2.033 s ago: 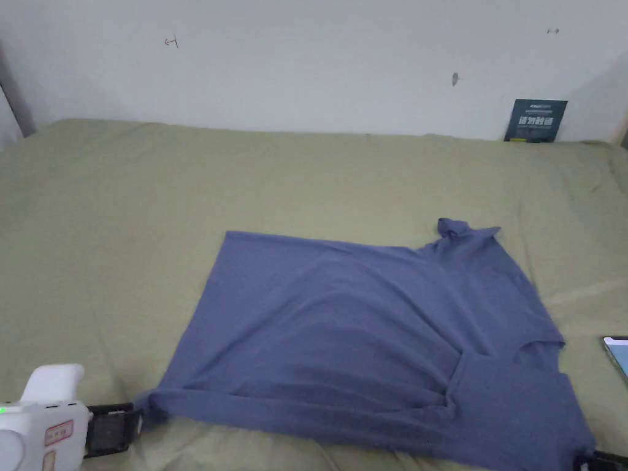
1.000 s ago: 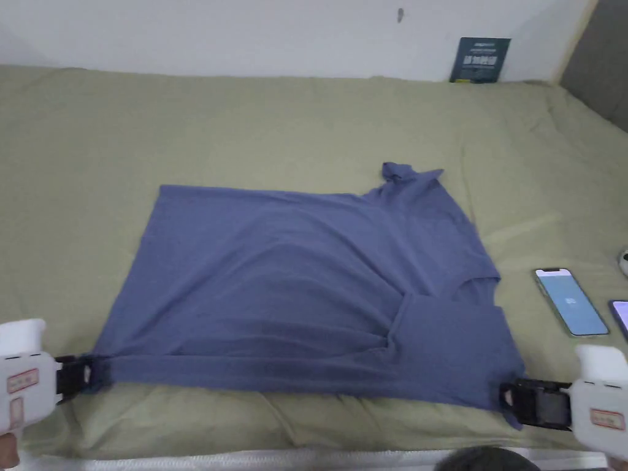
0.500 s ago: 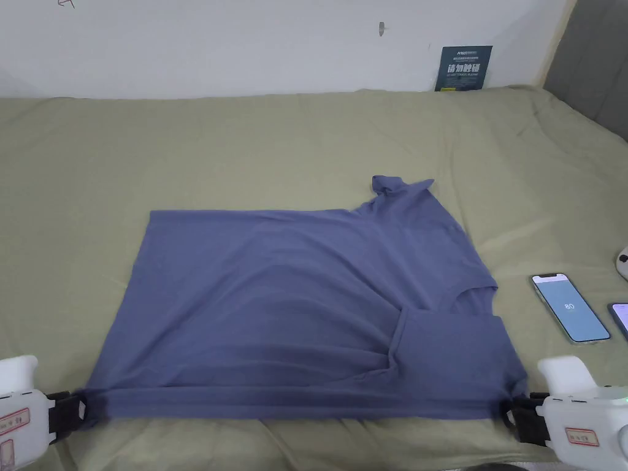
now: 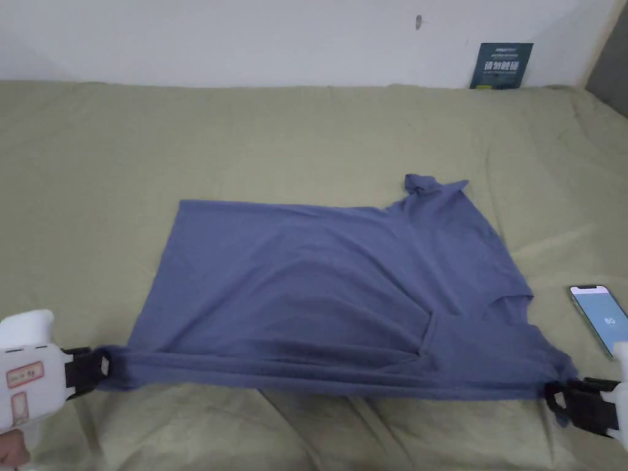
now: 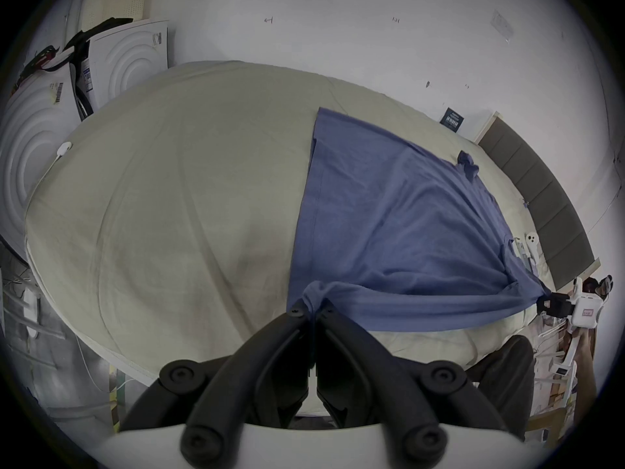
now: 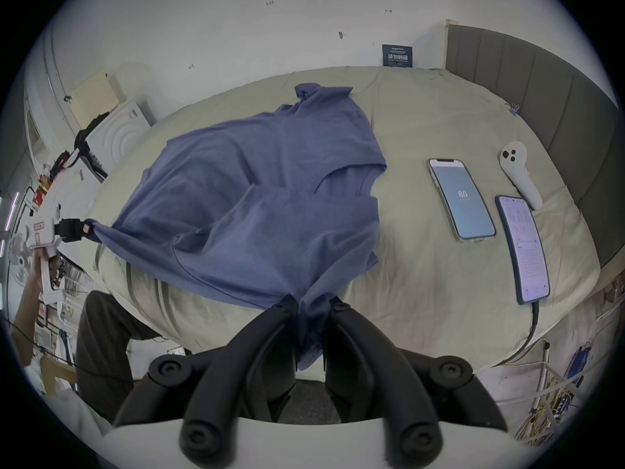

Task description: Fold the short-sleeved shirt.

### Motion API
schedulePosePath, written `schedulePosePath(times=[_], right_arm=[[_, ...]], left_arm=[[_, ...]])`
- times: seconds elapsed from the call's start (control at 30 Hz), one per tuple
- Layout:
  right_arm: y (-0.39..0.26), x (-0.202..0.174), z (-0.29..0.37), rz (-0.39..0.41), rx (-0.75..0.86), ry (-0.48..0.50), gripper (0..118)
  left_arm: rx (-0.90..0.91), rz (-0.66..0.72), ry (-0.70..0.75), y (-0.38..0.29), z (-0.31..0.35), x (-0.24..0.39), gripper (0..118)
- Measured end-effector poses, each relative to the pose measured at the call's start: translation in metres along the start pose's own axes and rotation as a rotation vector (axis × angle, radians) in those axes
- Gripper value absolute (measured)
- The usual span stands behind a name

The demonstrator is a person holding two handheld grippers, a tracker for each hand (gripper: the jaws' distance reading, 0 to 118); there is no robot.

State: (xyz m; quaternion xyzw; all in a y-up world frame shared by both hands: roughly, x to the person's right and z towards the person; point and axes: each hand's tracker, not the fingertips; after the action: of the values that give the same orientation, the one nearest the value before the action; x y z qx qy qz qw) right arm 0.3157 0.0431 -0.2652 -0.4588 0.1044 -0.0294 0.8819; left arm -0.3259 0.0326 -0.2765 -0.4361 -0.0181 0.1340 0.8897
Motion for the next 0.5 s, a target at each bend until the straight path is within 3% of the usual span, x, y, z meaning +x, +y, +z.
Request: schedulePosePath(times=[0.33, 0.5], right_arm=[[0.083, 0.014, -0.040, -0.074, 0.003, 0.022, 15], [0.115, 0.030, -0.079, -0.157, -0.042, -0.004, 15]], left_arm=[[0.034, -0.027, 0.023, 0.085, -0.043, 0.008, 0], [0.031, -0.026, 0.046, 0.116, -0.077, 0.015, 0]])
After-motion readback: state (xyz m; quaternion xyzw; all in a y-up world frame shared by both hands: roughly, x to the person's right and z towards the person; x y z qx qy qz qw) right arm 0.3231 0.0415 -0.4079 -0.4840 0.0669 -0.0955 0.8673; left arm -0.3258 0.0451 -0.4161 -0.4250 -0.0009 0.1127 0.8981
